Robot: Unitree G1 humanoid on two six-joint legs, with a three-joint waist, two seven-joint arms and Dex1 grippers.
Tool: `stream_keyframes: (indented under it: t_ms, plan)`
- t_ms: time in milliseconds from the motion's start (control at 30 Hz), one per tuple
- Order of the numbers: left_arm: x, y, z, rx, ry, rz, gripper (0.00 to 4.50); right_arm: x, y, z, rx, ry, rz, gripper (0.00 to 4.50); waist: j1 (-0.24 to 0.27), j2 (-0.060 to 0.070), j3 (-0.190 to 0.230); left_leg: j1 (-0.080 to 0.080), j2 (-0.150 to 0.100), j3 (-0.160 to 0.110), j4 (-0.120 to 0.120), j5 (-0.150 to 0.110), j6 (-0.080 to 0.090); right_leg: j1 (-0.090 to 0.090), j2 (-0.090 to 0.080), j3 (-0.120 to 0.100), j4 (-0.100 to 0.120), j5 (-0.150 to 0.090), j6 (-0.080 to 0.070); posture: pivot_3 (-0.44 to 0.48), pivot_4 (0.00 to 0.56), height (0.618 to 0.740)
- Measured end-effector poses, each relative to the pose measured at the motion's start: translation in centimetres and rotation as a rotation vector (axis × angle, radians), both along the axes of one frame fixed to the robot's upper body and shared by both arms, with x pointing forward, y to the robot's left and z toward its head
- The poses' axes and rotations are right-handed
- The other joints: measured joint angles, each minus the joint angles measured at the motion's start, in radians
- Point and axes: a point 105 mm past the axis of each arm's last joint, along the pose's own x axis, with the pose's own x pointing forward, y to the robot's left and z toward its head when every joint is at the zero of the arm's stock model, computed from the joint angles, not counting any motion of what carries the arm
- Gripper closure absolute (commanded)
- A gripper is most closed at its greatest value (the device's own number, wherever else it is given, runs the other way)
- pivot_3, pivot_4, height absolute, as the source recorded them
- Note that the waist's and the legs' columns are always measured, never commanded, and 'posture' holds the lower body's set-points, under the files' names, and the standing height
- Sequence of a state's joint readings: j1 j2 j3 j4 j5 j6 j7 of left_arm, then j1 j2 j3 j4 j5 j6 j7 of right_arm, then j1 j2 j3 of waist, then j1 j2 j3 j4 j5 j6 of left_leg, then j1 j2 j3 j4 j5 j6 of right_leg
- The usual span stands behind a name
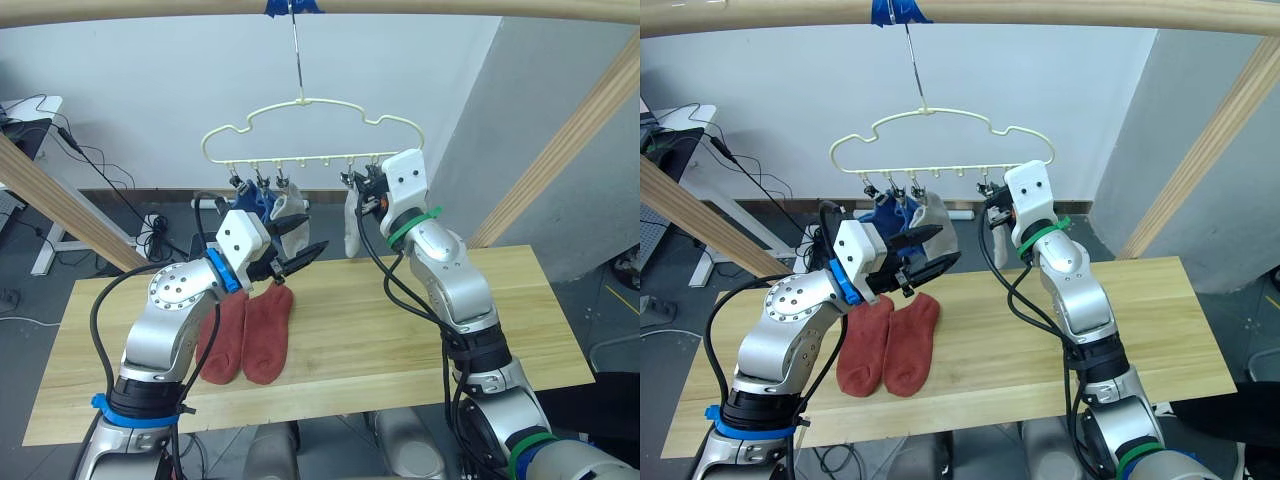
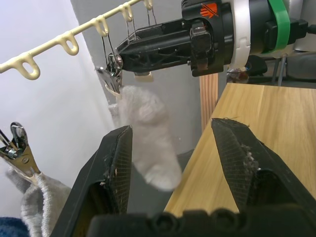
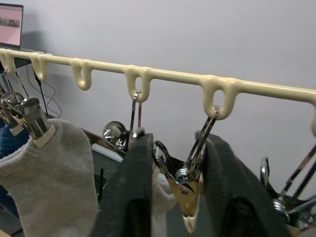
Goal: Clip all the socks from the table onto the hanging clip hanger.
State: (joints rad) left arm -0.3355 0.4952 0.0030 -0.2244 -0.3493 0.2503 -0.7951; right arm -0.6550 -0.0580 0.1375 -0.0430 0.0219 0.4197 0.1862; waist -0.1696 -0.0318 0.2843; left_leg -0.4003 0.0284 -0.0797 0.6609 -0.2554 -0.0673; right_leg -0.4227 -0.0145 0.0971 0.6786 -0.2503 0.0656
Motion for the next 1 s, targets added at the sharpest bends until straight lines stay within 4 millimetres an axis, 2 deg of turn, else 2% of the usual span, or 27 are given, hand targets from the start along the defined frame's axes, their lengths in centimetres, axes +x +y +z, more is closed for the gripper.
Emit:
stream_keyframes:
  t_ms: [67,300,400,533,767,1000]
  plan:
    - [0.0,0.1,-0.2,0.003,0.005,0.008,1.71,0.0,0.0,0.0,0.000,0.000,0.000,4.47,0.000,0.000,0.000,0.000,0.000,0.000,0.000,0.000,0.000,0.000,0.000,0.000,0.000,0.000,0.000,-0.171,0.211,0.740]
    - [0.2,0.5,-2.5,0.043,0.039,0.104,1.71,0.0,0.0,0.0,0.001,-0.001,0.000,4.48,-0.001,0.000,0.000,0.000,0.000,0.000,0.000,0.000,0.000,0.000,0.000,0.000,0.000,0.000,0.000,-0.175,0.211,0.740]
    - [0.4,1.2,-5.2,-0.011,0.137,0.235,1.20,0.0,0.0,0.0,0.000,-0.001,0.000,4.48,-0.001,0.000,0.000,0.000,0.000,0.000,0.000,0.000,0.000,0.000,0.000,0.000,0.000,0.000,0.000,-0.175,0.211,0.740]
    - [0.3,2.8,-10.3,-0.005,0.320,0.417,0.04,0.0,0.0,0.0,-0.001,-0.001,0.003,4.48,0.000,0.000,0.000,0.000,0.000,0.000,0.000,0.000,0.000,0.000,0.000,0.000,0.001,0.000,0.000,-0.170,0.211,0.740]
    - [-0.5,3.7,-15.9,-0.002,0.531,0.590,0.00,0.0,0.1,0.0,-0.005,-0.001,0.010,4.48,0.001,0.000,0.000,0.000,0.000,0.000,0.001,0.000,0.000,0.000,0.000,0.000,0.001,0.000,0.000,-0.179,0.209,0.740]
    - [-0.3,5.2,-17.5,0.008,0.572,0.683,0.00,-0.1,0.1,0.0,-0.004,0.002,0.011,4.48,0.001,0.000,0.000,0.000,0.000,0.000,0.001,0.000,0.000,0.000,0.000,0.000,0.001,0.000,0.000,-0.190,0.207,0.740]
